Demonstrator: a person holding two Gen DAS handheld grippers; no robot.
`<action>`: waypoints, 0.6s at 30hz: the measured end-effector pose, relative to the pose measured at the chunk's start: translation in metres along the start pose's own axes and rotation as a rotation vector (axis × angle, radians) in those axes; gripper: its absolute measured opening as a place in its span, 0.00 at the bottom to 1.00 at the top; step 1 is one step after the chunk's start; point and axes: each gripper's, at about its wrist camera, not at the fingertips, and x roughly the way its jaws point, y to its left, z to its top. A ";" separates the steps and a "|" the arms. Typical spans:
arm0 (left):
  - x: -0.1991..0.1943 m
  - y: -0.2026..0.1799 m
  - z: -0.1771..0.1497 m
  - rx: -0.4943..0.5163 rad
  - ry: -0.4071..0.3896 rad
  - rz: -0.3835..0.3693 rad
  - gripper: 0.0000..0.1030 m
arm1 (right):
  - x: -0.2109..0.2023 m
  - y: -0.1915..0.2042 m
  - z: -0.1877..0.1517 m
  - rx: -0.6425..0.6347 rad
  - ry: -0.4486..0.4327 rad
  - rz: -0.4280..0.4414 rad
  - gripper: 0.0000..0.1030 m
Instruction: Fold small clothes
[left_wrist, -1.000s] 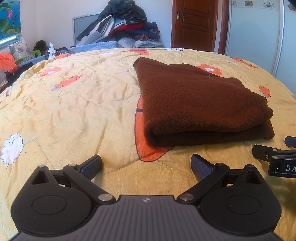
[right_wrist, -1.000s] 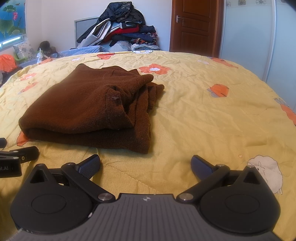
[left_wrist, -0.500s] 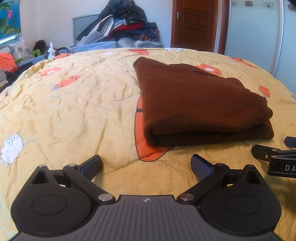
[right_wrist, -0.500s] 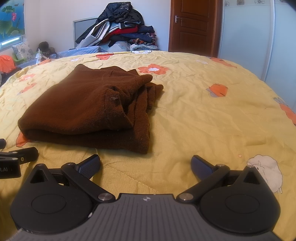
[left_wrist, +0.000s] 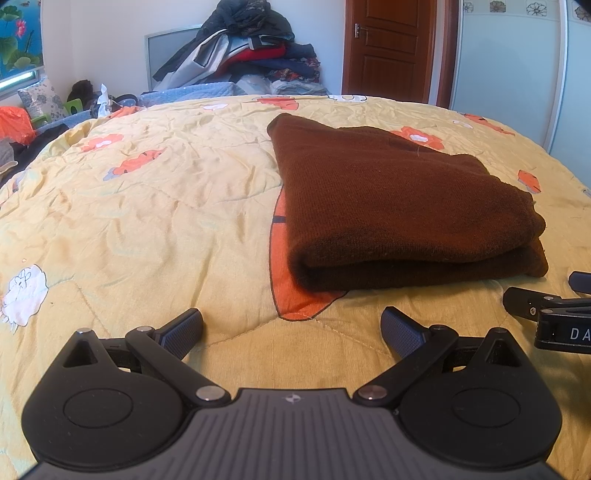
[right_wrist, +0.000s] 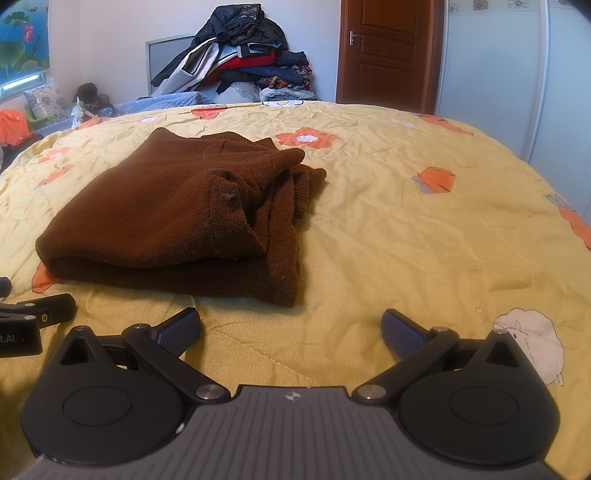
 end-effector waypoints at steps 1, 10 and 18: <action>0.000 0.000 0.000 -0.001 0.000 0.000 1.00 | 0.000 0.000 0.000 0.000 0.000 -0.001 1.00; -0.003 -0.003 -0.004 -0.012 -0.010 0.016 1.00 | 0.000 0.001 0.000 0.000 0.000 -0.001 1.00; -0.002 -0.002 0.003 -0.016 0.051 0.010 1.00 | 0.000 0.000 0.000 0.000 0.000 -0.001 1.00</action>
